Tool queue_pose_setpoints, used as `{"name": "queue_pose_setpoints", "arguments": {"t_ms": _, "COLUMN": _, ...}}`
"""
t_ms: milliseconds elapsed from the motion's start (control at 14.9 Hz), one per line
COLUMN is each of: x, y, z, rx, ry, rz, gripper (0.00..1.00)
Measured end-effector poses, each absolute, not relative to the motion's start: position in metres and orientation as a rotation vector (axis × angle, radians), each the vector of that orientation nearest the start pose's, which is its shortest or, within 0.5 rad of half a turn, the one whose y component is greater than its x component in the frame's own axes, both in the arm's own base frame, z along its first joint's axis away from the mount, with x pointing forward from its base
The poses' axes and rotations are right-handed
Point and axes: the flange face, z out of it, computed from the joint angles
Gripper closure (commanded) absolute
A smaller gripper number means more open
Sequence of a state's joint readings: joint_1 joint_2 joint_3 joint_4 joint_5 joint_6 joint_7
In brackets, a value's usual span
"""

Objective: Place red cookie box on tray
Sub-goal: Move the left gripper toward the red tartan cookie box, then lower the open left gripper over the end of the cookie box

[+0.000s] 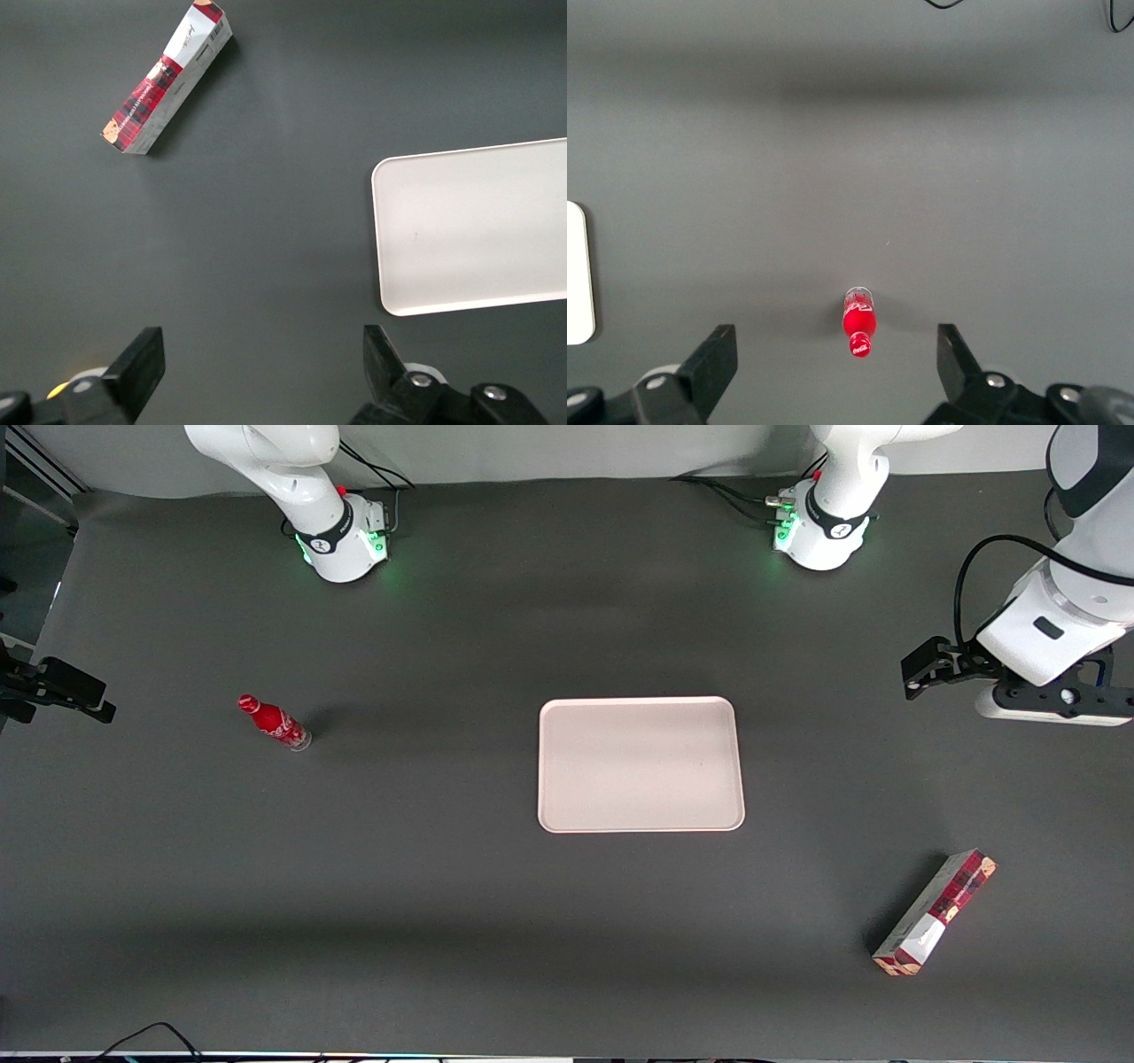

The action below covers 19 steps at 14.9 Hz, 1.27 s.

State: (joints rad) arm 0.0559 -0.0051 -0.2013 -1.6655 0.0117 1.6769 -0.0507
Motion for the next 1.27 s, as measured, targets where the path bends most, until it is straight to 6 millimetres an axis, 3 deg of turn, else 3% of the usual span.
{"name": "queue_pose_setpoints", "arguments": {"t_ms": 737, "x": 0.565, "y": -0.072, "z": 0.575, "rx": -3.107, "ry": 0.314, "rz": 0.005, "gripper": 0.00}}
{"name": "queue_pose_setpoints", "arguments": {"t_ms": 1273, "x": 0.599, "y": -0.047, "z": 0.549, "rx": -3.068, "ry": 0.554, "rz": -0.050, "gripper": 0.00}}
